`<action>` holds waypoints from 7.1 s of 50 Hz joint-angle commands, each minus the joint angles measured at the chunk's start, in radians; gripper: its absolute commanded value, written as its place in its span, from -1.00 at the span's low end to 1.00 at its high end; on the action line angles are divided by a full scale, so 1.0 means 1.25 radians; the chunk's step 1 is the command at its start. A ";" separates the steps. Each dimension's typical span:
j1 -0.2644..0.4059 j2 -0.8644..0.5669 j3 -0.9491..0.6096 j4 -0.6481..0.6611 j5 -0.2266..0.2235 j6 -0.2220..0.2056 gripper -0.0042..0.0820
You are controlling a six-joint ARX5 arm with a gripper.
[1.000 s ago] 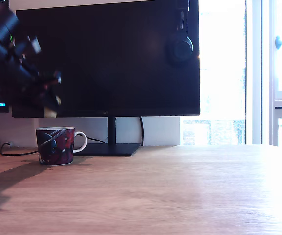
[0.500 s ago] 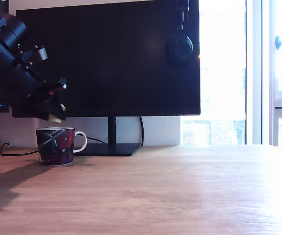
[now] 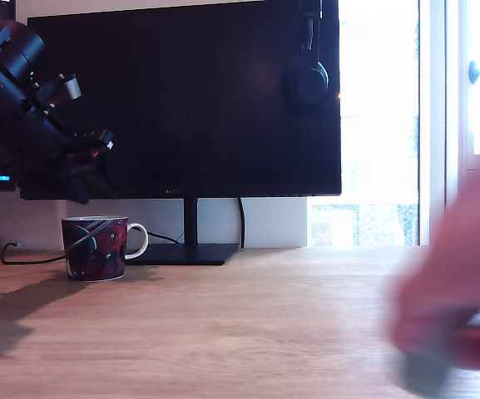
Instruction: Pick up the coffee capsules from the table one by one and drop them inside the nearest coffee cup
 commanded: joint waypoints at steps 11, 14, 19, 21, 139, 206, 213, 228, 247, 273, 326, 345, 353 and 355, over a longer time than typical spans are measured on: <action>-0.016 0.004 0.020 0.003 0.016 -0.007 0.83; -0.022 0.004 0.020 0.002 0.016 -0.009 0.70; -0.029 0.004 0.020 -0.005 0.017 -0.009 0.41; -0.030 0.003 0.020 -0.014 0.022 -0.009 0.26; -0.233 -0.747 -0.611 0.088 -0.007 -0.158 -0.95; -0.563 -0.797 -0.808 0.313 -0.078 -0.126 -0.95; -0.562 -0.797 -0.808 0.310 -0.079 -0.126 -0.95; -0.563 -0.780 -0.807 0.293 -0.076 -0.111 0.33; -0.563 -0.618 -0.807 0.459 -0.069 -0.051 0.62; -0.563 -0.357 -0.807 0.750 -0.069 -0.048 0.62; -0.580 0.030 -0.570 0.855 -0.032 -0.039 0.62; -0.580 0.134 -0.452 0.799 -0.011 -0.039 0.62; -0.580 0.158 -0.408 0.763 0.004 -0.039 0.62; -0.580 0.161 -0.398 0.747 0.004 -0.039 0.62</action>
